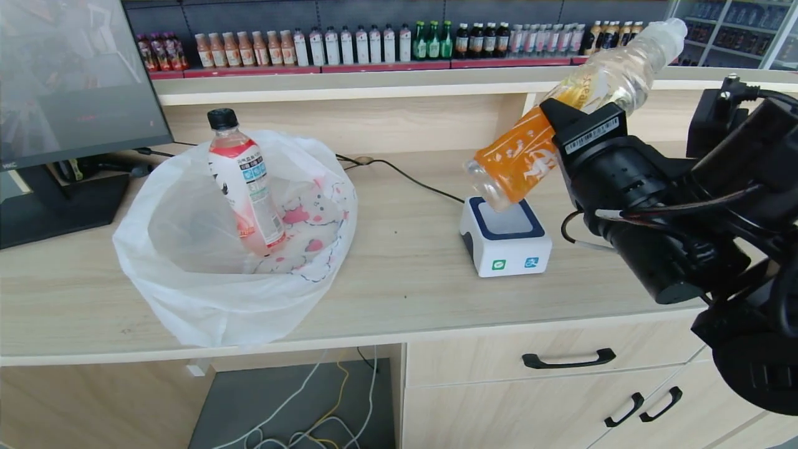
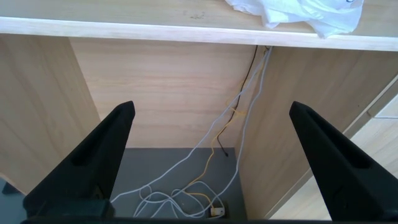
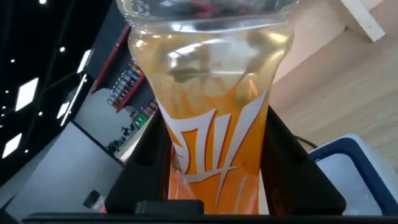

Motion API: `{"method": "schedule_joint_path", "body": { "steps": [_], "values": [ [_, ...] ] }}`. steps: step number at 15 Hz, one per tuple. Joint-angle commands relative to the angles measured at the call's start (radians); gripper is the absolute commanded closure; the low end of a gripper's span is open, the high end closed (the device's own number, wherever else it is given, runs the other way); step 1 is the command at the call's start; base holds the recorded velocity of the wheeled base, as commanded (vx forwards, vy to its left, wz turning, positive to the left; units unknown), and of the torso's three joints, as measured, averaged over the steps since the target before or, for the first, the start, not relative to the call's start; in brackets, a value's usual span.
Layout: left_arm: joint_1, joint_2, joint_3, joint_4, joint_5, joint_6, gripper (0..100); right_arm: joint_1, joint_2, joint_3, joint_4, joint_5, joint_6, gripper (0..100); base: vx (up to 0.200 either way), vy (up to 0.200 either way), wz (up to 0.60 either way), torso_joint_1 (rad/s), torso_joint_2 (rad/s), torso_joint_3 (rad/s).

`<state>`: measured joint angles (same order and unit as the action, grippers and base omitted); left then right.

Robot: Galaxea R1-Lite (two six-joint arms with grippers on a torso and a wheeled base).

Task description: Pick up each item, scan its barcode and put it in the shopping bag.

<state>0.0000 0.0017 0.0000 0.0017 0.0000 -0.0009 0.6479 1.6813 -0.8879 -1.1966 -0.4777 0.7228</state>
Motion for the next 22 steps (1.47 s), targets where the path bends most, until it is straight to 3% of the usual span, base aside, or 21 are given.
{"method": "schedule_joint_path", "body": {
  "steps": [1, 6, 12, 22],
  "values": [
    [0.002, 0.0, 0.0, 0.0, 0.0, -0.001, 0, 0.001, 0.012, -0.046, 0.04, -0.027, 0.061, 100, 0.0, 0.0, 0.0, 0.0, 0.0, 0.0],
    [0.0, 0.0, 0.0, 0.0, 0.0, -0.001, 0, -0.007, 0.025, -0.052, 0.117, -0.045, 0.234, 100, 0.0, 0.0, 0.0, 0.0, 0.0, 0.0],
    [0.002, 0.0, 0.0, 0.0, 0.0, -0.001, 0, -0.014, 0.035, -0.033, 0.134, -0.101, 0.337, 100, 0.0, 0.0, 0.0, 0.0, 0.0, 0.0],
    [0.0, 0.0, 0.0, 0.0, 0.0, -0.001, 0, -0.013, 0.066, -0.01, 0.13, -0.11, 0.392, 100, 0.0, 0.0, 0.0, 0.0, 0.0, 0.0]
  ]
}}
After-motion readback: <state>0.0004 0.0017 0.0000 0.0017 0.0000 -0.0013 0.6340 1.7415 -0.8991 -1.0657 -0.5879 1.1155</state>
